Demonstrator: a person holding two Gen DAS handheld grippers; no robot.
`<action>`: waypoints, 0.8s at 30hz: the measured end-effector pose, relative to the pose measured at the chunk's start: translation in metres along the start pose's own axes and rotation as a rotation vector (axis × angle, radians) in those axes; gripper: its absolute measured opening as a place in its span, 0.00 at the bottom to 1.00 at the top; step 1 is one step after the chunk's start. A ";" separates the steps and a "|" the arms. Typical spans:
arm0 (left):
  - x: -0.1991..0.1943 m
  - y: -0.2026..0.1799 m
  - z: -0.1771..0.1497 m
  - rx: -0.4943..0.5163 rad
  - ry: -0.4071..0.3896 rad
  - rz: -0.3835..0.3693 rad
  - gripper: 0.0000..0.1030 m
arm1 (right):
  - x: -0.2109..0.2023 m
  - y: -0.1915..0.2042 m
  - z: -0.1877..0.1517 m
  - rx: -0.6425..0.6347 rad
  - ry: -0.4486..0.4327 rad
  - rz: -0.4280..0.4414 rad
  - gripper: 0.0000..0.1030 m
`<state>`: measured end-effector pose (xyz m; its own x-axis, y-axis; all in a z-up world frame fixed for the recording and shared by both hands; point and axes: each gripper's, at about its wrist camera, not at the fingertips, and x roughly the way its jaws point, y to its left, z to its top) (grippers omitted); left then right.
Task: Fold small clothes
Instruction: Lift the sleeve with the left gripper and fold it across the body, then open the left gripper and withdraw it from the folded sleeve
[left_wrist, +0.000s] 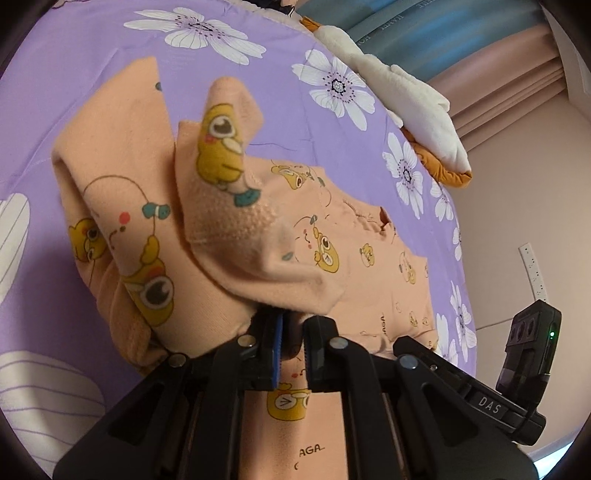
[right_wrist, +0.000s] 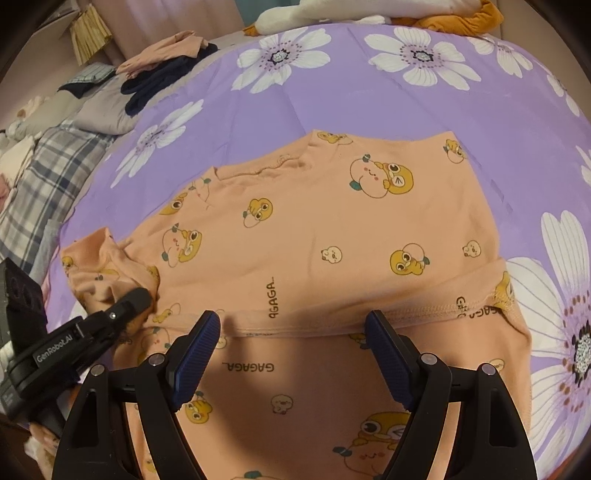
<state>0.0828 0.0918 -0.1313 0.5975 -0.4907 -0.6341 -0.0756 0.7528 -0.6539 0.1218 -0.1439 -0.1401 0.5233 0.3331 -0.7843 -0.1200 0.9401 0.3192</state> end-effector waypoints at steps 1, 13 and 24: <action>0.001 0.000 0.000 0.000 0.005 0.002 0.08 | 0.001 0.000 0.000 0.001 0.002 -0.001 0.78; 0.003 0.006 0.002 -0.013 0.027 -0.016 0.09 | 0.007 0.001 -0.002 -0.011 0.016 -0.028 0.78; 0.005 0.006 0.000 -0.009 0.033 -0.012 0.09 | 0.011 0.004 -0.004 -0.028 0.013 -0.047 0.80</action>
<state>0.0848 0.0938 -0.1386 0.5714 -0.5145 -0.6394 -0.0756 0.7428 -0.6652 0.1240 -0.1366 -0.1494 0.5180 0.2894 -0.8049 -0.1194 0.9563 0.2670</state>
